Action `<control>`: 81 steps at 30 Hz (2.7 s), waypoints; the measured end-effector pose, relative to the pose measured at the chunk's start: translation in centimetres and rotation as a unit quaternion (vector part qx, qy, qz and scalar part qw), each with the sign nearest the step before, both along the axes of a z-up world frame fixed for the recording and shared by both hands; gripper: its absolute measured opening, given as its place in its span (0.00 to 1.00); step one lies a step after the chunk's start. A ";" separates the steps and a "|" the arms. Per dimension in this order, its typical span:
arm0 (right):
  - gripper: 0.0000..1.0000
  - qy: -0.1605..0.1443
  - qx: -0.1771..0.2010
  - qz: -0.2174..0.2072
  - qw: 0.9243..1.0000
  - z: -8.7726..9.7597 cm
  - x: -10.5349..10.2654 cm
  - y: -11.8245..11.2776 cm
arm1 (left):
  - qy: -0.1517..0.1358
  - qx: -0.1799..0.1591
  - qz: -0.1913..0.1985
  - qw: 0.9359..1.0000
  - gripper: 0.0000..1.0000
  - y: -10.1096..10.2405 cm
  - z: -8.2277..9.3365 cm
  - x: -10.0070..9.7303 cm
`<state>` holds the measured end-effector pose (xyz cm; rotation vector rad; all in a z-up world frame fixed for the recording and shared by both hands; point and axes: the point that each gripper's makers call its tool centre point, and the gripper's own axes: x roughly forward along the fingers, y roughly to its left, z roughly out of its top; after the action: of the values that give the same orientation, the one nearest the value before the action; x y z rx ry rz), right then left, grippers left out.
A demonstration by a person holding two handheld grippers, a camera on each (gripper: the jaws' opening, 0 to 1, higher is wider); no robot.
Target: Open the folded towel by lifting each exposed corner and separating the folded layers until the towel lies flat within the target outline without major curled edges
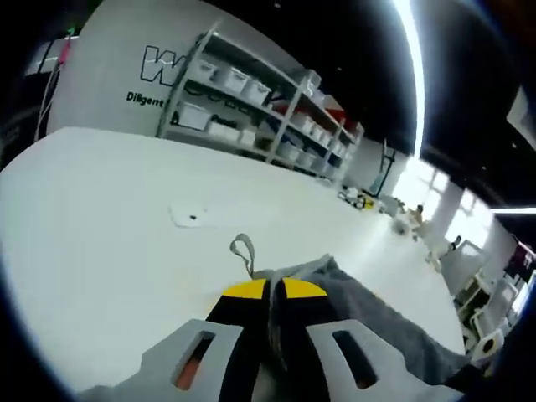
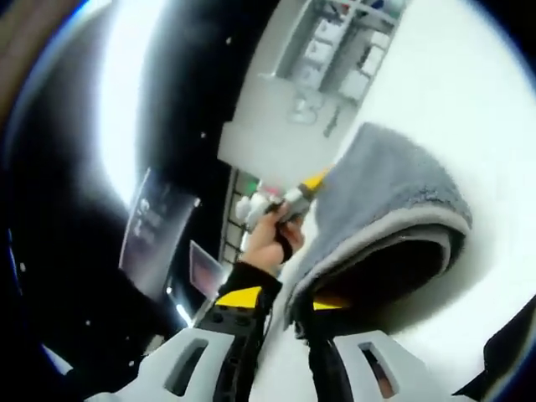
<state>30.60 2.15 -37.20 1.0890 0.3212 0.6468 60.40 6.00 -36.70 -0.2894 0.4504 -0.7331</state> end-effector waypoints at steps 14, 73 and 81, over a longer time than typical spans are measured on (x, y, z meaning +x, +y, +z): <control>0.02 0.047 0.007 -0.001 0.999 -1.3 0.6 0.2 | 0.010 0.000 0.004 1.000 0.04 0.3 -0.9 -0.2; 0.02 -0.064 -0.144 0.020 0.987 0.2 0.4 -2.3 | 0.016 0.027 0.030 0.999 0.03 1.3 0.6 0.1; 0.15 -0.076 -0.191 0.040 0.978 -0.7 -0.7 -2.2 | 0.013 0.033 0.028 0.999 0.03 1.0 0.5 0.2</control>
<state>29.89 -0.08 -37.86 0.6574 0.3424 0.7020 60.59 7.02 -36.24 -0.2481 0.4893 -0.6591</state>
